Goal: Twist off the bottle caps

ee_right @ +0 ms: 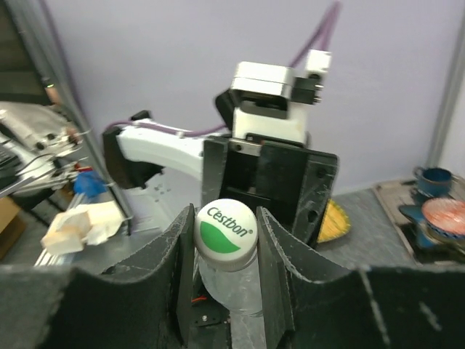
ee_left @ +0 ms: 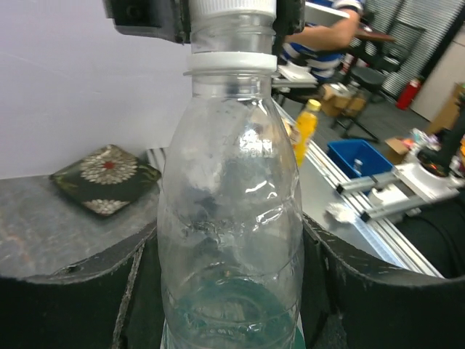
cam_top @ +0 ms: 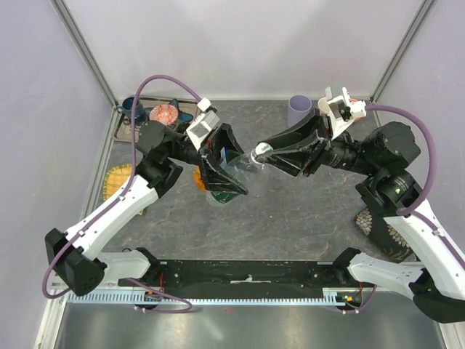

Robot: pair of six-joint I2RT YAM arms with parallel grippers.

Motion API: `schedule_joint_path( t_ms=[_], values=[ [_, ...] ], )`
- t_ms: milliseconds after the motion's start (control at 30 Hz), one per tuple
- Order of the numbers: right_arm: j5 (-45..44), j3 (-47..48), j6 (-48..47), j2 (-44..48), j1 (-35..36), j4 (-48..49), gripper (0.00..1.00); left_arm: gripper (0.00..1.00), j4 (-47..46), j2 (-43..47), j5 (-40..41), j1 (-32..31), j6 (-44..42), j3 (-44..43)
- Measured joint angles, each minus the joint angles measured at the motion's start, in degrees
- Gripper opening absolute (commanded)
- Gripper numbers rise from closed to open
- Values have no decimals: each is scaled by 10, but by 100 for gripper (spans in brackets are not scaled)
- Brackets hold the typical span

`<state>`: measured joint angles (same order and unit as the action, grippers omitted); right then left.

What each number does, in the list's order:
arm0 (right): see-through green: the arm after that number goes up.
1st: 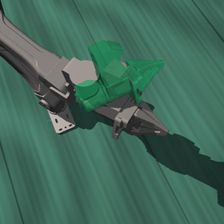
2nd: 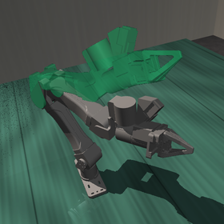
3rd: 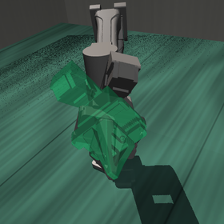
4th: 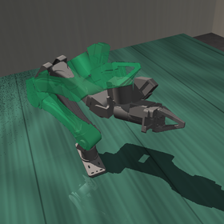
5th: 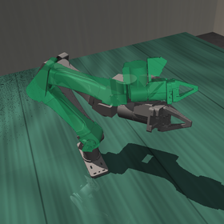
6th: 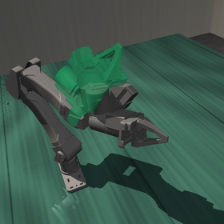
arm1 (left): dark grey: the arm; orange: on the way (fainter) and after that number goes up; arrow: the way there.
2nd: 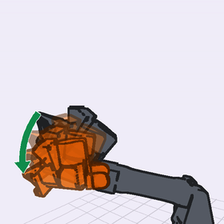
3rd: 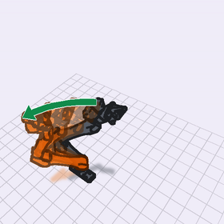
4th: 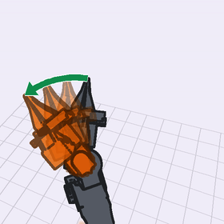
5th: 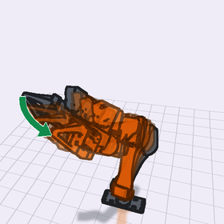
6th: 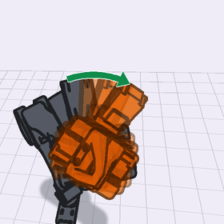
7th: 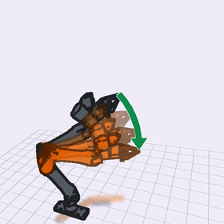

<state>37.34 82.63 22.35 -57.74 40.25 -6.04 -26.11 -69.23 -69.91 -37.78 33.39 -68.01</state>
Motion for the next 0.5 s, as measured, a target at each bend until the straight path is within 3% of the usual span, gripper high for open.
schedule_joint_path(
  t_ms=[167,300,400,500],
  values=[
    [95,-13,41,-3,-2,67,0,27,-177,-36,-91,1,139,0],
    [139,-35,111,-7,-4,142,0,27,-255,-48,-120,0,186,4],
    [94,-29,88,-1,-2,99,0,27,-279,-52,-116,6,207,11],
    [-13,-9,47,21,2,39,0,27,-277,-55,-101,25,218,27]
  ],
)
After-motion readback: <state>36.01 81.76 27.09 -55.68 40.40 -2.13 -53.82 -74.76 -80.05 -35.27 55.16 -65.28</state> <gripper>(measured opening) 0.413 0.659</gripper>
